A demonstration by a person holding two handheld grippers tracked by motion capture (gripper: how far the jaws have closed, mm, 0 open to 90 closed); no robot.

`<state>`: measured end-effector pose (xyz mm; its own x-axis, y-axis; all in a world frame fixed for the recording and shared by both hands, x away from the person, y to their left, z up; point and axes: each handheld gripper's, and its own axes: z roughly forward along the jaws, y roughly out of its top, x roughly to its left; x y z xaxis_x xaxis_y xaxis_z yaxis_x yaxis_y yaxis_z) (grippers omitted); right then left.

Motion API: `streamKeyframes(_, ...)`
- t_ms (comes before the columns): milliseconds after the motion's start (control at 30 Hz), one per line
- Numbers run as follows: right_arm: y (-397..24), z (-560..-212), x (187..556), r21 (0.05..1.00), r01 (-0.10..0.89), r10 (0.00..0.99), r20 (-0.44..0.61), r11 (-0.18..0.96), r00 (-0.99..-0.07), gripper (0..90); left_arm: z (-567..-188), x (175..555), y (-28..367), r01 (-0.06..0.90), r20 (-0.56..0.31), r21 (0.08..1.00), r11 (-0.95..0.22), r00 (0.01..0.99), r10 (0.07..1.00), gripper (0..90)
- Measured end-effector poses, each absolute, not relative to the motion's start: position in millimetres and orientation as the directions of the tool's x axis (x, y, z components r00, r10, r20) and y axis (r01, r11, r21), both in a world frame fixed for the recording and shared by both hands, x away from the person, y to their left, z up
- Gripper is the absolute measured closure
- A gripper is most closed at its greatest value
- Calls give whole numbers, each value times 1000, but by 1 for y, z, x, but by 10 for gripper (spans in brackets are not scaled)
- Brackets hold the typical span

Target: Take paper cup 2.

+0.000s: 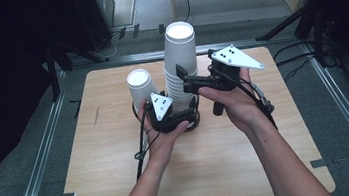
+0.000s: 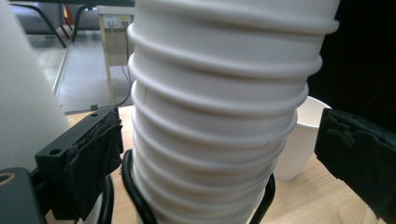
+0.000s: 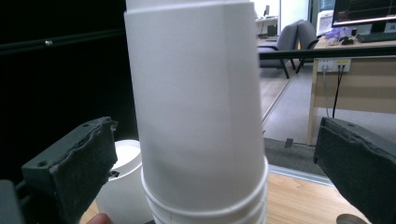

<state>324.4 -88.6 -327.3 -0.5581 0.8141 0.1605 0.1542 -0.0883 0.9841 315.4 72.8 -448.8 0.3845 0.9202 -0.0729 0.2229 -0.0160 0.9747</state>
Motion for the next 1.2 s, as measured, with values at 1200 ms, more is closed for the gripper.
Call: streamKeyframes(1200, -55, -339, 358, 979, 201, 826, 149, -44, -544, 109, -450, 320, 67, 191, -55, 981, -15, 352, 934, 86)
